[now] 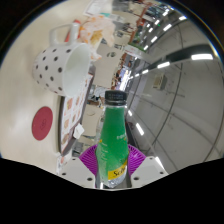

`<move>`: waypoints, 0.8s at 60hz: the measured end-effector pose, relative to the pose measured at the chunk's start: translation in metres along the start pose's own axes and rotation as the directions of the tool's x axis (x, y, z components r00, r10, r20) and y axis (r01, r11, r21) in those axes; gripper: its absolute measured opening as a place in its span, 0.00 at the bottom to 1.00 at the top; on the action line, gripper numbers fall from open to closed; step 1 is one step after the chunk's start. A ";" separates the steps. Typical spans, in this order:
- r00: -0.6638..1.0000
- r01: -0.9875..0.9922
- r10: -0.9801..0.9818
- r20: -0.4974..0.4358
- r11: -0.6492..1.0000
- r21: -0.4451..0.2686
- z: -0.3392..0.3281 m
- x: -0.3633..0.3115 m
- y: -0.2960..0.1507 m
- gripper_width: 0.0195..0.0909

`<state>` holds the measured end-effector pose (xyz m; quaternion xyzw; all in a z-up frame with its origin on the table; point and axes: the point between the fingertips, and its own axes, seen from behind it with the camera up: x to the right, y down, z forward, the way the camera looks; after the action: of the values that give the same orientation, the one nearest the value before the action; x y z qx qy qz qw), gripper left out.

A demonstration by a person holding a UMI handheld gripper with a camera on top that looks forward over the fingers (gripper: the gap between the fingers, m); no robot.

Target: Pour water

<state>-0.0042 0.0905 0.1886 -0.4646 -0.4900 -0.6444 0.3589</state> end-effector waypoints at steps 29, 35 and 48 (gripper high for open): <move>0.813 0.561 -0.550 -0.190 0.828 0.007 0.010 0.024 -0.054 0.21; 0.882 0.449 -0.436 -0.180 0.893 0.038 0.009 0.027 -0.054 0.21; 0.785 -0.620 0.619 0.028 0.781 0.073 0.009 0.038 -0.029 0.21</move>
<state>-0.0406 0.1064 0.2163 -0.5858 -0.3356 -0.4707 0.5680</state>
